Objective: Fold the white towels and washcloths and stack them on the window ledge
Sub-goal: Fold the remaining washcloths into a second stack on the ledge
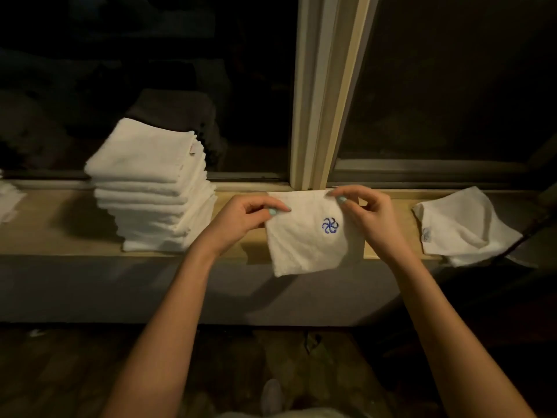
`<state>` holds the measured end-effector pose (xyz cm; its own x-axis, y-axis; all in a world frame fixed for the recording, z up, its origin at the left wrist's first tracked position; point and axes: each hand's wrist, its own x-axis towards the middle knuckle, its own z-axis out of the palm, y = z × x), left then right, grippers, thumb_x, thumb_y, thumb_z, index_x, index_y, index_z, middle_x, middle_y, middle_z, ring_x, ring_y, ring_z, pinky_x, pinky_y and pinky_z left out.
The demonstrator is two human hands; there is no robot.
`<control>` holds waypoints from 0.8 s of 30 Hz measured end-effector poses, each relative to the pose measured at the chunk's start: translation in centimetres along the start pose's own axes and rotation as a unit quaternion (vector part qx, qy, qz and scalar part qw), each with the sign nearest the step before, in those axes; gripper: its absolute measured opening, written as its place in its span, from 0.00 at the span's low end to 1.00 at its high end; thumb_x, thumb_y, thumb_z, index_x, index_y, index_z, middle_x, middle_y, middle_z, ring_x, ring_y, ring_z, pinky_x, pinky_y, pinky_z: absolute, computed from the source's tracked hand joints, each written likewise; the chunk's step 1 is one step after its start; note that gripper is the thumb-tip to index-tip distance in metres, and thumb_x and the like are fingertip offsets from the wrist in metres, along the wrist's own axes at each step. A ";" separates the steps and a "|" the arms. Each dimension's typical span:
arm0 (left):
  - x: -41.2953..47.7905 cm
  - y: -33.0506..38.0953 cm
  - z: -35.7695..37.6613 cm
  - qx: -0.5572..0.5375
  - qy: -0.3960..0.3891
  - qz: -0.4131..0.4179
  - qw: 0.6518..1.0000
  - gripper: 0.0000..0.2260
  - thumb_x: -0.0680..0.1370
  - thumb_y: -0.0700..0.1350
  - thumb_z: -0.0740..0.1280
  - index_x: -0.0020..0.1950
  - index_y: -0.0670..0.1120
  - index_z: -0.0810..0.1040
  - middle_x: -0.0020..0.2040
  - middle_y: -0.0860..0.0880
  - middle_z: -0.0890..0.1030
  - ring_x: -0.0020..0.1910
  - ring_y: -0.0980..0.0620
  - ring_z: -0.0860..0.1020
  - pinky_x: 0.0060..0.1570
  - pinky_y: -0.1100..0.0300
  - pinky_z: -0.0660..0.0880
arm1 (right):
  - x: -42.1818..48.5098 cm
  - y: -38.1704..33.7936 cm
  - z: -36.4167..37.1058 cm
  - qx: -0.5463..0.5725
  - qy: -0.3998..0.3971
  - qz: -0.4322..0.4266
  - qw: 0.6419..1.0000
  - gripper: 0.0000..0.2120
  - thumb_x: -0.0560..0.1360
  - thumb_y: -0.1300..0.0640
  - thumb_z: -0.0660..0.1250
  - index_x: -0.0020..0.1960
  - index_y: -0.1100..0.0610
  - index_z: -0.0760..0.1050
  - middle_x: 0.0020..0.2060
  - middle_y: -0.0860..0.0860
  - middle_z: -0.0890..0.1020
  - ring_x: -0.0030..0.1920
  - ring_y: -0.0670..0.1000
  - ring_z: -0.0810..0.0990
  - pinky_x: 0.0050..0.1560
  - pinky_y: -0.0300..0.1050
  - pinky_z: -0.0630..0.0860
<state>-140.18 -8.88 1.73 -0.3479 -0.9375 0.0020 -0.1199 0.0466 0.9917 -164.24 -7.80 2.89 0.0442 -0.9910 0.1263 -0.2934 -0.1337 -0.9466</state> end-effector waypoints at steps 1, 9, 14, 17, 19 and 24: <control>-0.3 0.3 -0.1 -0.002 0.030 0.007 1.000 0.17 0.79 0.34 0.62 0.46 0.55 0.84 0.51 0.53 0.81 0.52 0.56 0.79 0.49 0.61 0.77 | 0.2 -0.5 0.1 0.010 -0.020 0.002 1.000 0.16 0.79 0.66 0.60 0.45 0.48 0.81 0.50 0.46 0.81 0.53 0.53 0.80 0.49 0.50 0.81; -3.6 4.9 -3.4 0.042 0.071 0.037 0.996 0.17 0.76 0.32 0.66 0.58 0.53 0.74 0.57 0.51 0.77 0.47 0.56 0.81 0.40 0.60 0.78 | 2.1 -5.2 1.3 0.119 -0.172 -0.010 0.978 0.13 0.78 0.63 0.62 0.57 0.52 0.79 0.61 0.54 0.73 0.59 0.55 0.78 0.54 0.50 0.80; -4.6 6.4 -6.1 0.065 0.185 0.091 0.976 0.19 0.76 0.34 0.67 0.59 0.55 0.74 0.61 0.56 0.75 0.57 0.61 0.77 0.50 0.64 0.77 | 3.3 -7.5 4.1 0.045 -0.206 -0.047 0.976 0.23 0.75 0.63 0.68 0.67 0.47 0.72 0.62 0.49 0.72 0.60 0.51 0.76 0.55 0.47 0.80; -4.8 6.4 -7.7 0.060 0.239 0.100 0.964 0.12 0.77 0.34 0.66 0.55 0.49 0.79 0.54 0.57 0.79 0.50 0.64 0.80 0.46 0.68 0.77 | 4.2 -8.7 6.7 0.077 -0.190 -0.058 0.977 0.20 0.76 0.63 0.66 0.66 0.48 0.75 0.60 0.49 0.78 0.57 0.49 0.80 0.56 0.47 0.80; -4.7 6.0 -9.2 0.061 0.257 0.097 0.959 0.11 0.77 0.35 0.66 0.52 0.49 0.81 0.53 0.55 0.81 0.48 0.63 0.81 0.44 0.68 0.77 | 5.2 -9.2 8.5 0.109 -0.180 -0.044 0.977 0.19 0.77 0.65 0.64 0.66 0.50 0.75 0.60 0.49 0.79 0.56 0.48 0.80 0.56 0.47 0.80; -4.3 5.5 -15.6 0.076 0.179 0.031 0.980 0.17 0.75 0.39 0.70 0.58 0.58 0.75 0.57 0.56 0.78 0.53 0.60 0.80 0.47 0.60 0.79 | 7.9 -9.9 12.6 0.017 -0.223 -0.055 0.973 0.32 0.74 0.62 0.69 0.74 0.46 0.63 0.64 0.48 0.72 0.59 0.48 0.77 0.56 0.48 0.79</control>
<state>-124.82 -9.94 9.21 -0.0142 -0.9910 0.1329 -0.2564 0.1321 0.9575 -148.95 -14.24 9.47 0.4864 -0.8687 0.0932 -0.2314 -0.2310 -0.9450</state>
